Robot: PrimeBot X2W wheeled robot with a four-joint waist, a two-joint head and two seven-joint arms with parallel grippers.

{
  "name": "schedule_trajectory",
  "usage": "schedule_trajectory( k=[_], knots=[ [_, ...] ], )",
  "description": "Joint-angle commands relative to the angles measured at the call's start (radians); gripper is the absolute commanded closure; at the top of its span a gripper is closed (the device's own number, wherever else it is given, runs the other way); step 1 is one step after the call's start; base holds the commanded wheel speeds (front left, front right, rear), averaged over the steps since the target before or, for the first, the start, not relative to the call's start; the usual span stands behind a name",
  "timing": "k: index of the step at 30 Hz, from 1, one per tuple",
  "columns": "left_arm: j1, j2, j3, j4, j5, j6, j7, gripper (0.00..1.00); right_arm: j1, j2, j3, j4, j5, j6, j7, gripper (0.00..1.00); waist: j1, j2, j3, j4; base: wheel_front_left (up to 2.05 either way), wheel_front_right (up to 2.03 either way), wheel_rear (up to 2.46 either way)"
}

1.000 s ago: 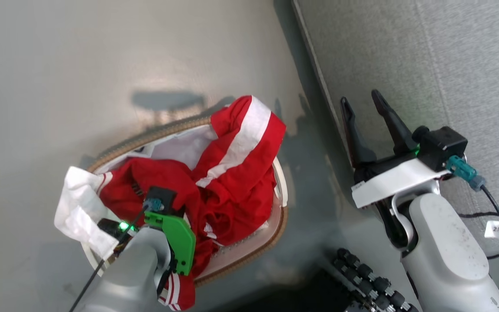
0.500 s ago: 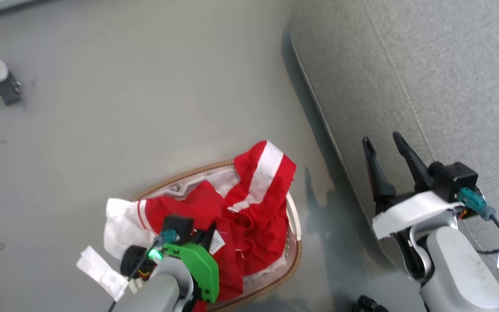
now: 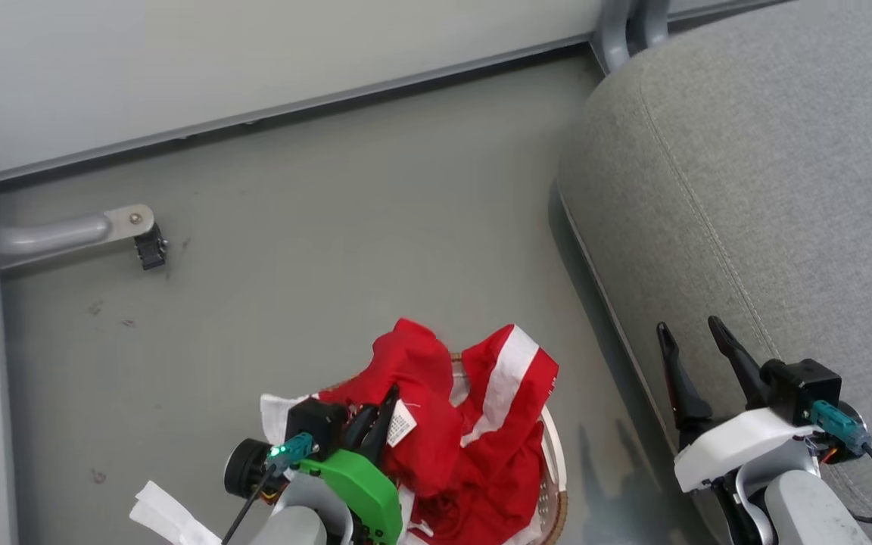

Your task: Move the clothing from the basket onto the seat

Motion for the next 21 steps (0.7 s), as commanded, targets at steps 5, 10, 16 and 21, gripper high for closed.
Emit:
schedule_trajectory(
  k=[5, 10, 16, 21],
  knots=[
    [0.02, 0.002, 0.024, -0.12, 0.046, -0.005, -0.004, 1.0, 0.042, -0.002, 0.005, 0.01, -0.007, 0.0, -0.005, 0.0, 0.0001, 0.0, -0.12, 0.073, 0.0, 0.0, 0.0],
    [-0.012, 0.001, 0.044, -0.256, 0.054, -0.005, -0.004, 1.0, 0.062, 0.0, 0.018, 0.018, -0.005, 0.0, -0.005, 0.0, 0.0001, 0.0, -0.152, 0.082, 0.0, 0.0, 0.0],
    [-0.06, 0.001, 0.067, -0.386, 0.055, -0.004, -0.004, 1.0, 0.083, 0.002, 0.066, 0.021, -0.012, 0.0, -0.005, 0.0, 0.0001, 0.0, -0.174, 0.094, 0.0, 0.0, 0.0],
    [-0.091, 0.001, 0.061, -0.428, 0.057, -0.004, -0.002, 1.0, 0.076, -0.003, 0.176, 0.002, -0.028, 0.0, -0.005, 0.0, 0.0001, 0.0, -0.181, 0.1, 0.0, 0.0, 0.0]
  ],
)
